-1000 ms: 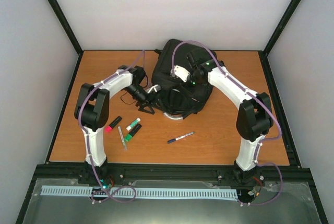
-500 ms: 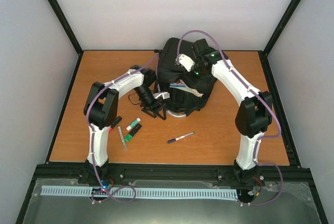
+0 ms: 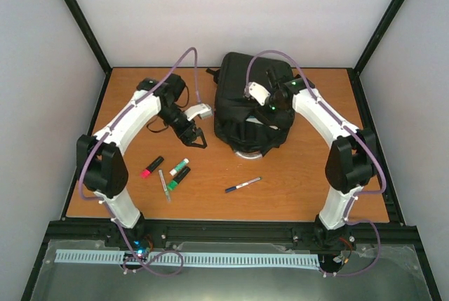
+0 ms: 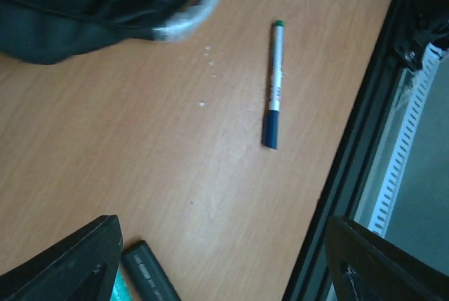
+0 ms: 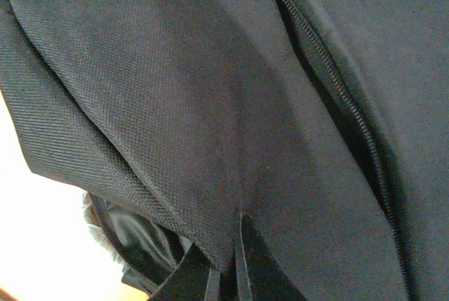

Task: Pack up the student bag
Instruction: Zip the student bag at the center of the board.

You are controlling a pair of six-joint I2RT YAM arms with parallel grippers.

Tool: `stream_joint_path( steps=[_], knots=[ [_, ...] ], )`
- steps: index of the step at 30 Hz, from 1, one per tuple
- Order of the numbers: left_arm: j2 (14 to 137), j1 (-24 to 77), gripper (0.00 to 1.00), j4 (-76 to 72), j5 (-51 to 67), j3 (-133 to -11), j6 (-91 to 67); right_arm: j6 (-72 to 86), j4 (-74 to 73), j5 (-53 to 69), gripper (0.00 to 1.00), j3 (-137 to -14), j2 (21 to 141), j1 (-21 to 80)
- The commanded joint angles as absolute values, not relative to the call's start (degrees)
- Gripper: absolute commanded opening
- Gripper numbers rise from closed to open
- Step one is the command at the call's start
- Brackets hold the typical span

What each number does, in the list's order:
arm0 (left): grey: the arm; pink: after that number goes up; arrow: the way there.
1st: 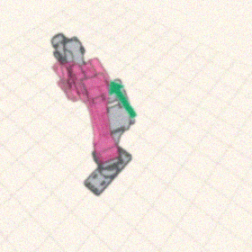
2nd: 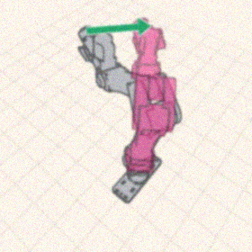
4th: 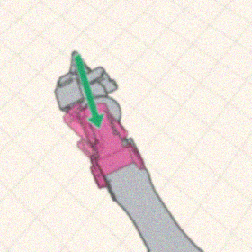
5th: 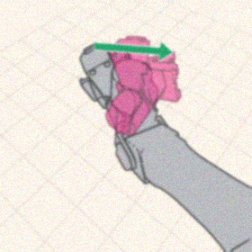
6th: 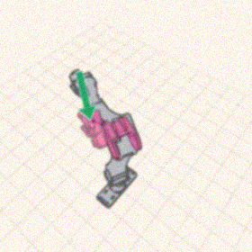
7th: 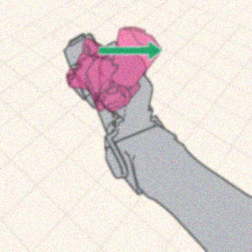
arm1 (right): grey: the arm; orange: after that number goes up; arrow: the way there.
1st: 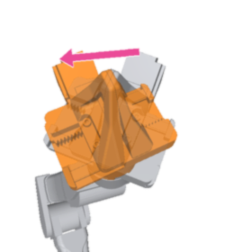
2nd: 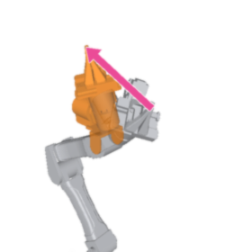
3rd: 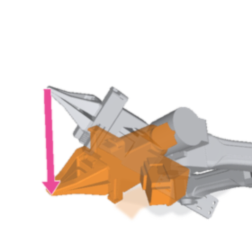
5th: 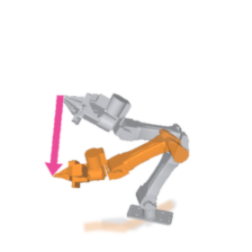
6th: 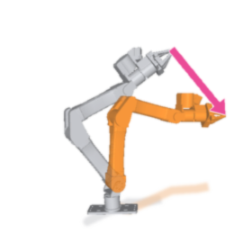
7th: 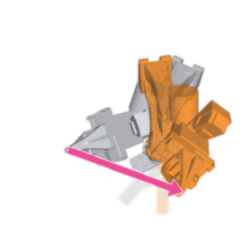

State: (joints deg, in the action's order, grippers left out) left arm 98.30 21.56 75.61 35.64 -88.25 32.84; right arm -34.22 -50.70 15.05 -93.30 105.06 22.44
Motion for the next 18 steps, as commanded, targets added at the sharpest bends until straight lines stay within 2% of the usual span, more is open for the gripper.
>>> stream_joint_path(
  steps=[1,5,9,12,16,18],
  knots=[
    [101.61,17.48,0.80,73.58,37.45,-91.68,37.15,-36.09,-50.90,11.18,0.03,-87.43,100.29,21.93],
    [107.53,13.91,0.77,77.42,39.78,-98.27,40.10,-36.08,-51.21,9.98,0.03,-82.82,98.21,21.97],
    [111.28,12.81,0.76,74.40,40.80,-101.32,40.02,-35.65,-50.72,8.53,0.04,-79.41,97.38,21.97],
    [113.79,12.83,0.75,70.01,42.28,-101.89,39.52,-35.31,-50.95,8.57,0.20,-78.88,97.43,21.97],
    [118.57,12.83,0.73,67.13,45.34,-104.03,39.42,-36.90,-51.24,6.46,0.23,-79.94,96.94,21.97],
    [121.35,12.83,0.72,65.53,45.86,-106.15,38.20,-37.89,-52.07,6.37,0.30,-81.04,96.67,21.97]
  ],
)
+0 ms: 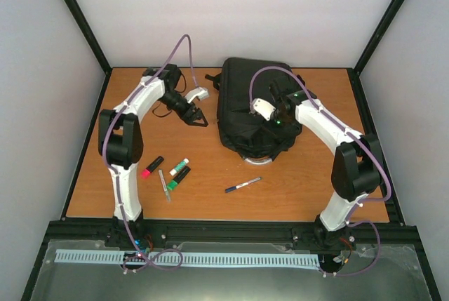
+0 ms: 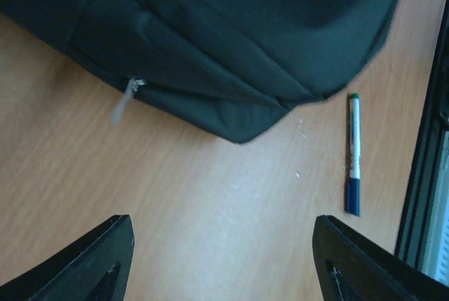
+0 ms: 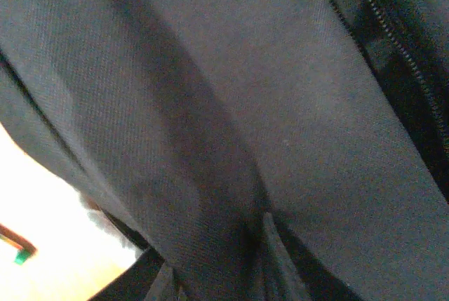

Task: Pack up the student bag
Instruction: Zip the student bag at the center of the board.

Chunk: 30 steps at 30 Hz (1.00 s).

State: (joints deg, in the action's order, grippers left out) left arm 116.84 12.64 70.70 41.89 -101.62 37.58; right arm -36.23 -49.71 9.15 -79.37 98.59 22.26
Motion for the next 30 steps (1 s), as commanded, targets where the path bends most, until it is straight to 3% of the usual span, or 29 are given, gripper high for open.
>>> stream_joint_path(
  steps=[1,4,8,19,30],
  knots=[
    [122.92,12.83,0.73,65.29,46.00,-107.42,38.22,-38.63,-52.85,7.33,0.36,-81.78,96.49,21.97],
    [127.24,13.04,0.73,65.24,45.54,-110.89,38.83,-38.79,-53.55,11.30,0.49,-83.81,95.96,21.97],
    [131.26,14.23,0.72,65.27,42.17,-112.95,39.75,-37.21,-55.11,16.56,0.54,-90.50,98.40,21.93],
    [133.14,15.79,0.71,60.55,43.33,-111.02,37.98,-34.75,-55.54,23.09,0.56,-105.37,108.57,21.97],
    [136.80,16.35,0.64,61.50,43.14,-115.86,38.22,-32.82,-54.52,18.19,0.53,-109.73,118.39,20.93]
  ],
)
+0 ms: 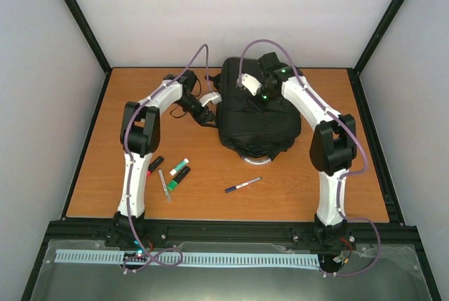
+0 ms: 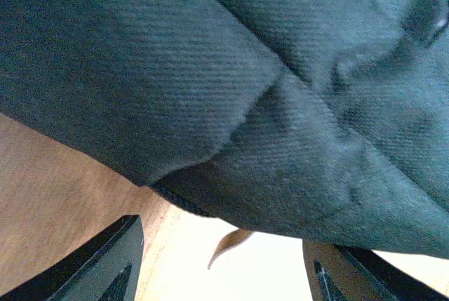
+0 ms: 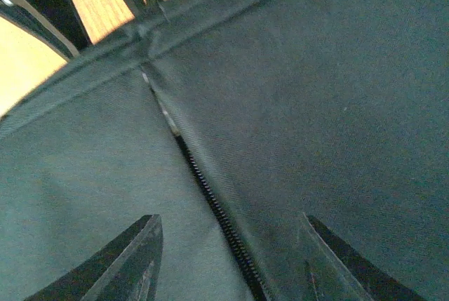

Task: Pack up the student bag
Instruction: Zip the student bag at the center of the board.

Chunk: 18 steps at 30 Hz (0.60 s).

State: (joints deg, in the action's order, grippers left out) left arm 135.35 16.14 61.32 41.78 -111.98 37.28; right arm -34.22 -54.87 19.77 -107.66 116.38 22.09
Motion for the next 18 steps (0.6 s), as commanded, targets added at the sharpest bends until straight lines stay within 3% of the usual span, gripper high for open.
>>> stream_joint_path(
  steps=[1,11,18],
  knots=[
    [137.07,16.35,0.62,61.97,43.27,-116.23,38.65,-32.71,-54.51,18.01,0.53,-109.84,118.98,20.48],
    [136.95,18.10,0.32,65.84,42.77,-115.74,43.77,-31.90,-54.80,17.59,0.52,-110.59,123.05,19.15],
    [135.81,18.24,0.04,67.79,42.22,-113.94,43.69,-31.09,-55.10,17.94,0.51,-109.85,124.15,19.15]
  ],
)
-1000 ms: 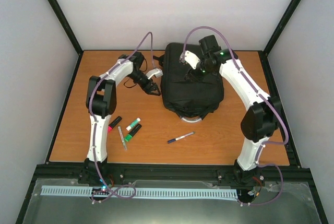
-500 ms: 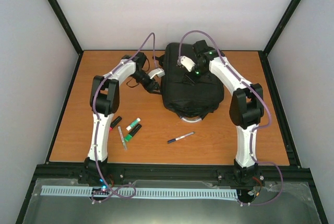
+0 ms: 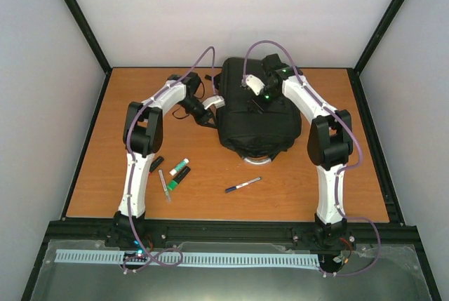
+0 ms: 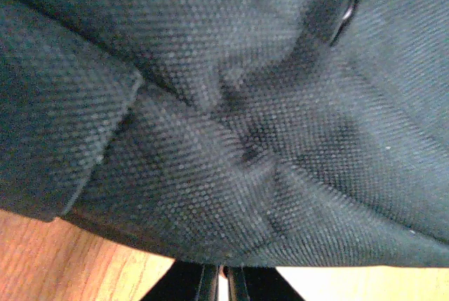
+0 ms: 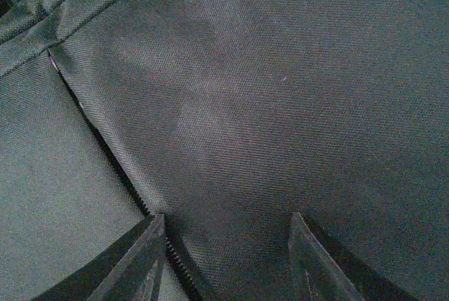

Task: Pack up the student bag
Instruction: Zip the student bag at the center of the board.

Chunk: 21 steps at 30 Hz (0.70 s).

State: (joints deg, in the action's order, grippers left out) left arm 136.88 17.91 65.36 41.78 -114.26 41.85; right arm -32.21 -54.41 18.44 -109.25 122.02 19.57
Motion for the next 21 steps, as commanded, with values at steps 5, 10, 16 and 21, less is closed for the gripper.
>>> stream_joint_path(
  steps=[5,10,16,21],
  knots=[
    [133.84,18.45,0.01,69.65,40.35,-111.28,43.77,-30.03,-55.38,16.79,0.49,-108.48,125.31,19.11],
    [132.28,19.00,0.01,71.08,39.39,-106.87,44.54,-29.44,-56.10,16.08,0.48,-108.23,126.63,19.15],
    [128.66,20.82,0.01,69.20,40.63,-100.81,42.81,-28.48,-55.71,13.97,0.46,-107.72,127.51,19.14],
    [127.50,22.39,0.01,68.46,43.19,-99.36,39.56,-28.09,-55.79,14.56,0.45,-107.52,127.96,19.33]
  ],
)
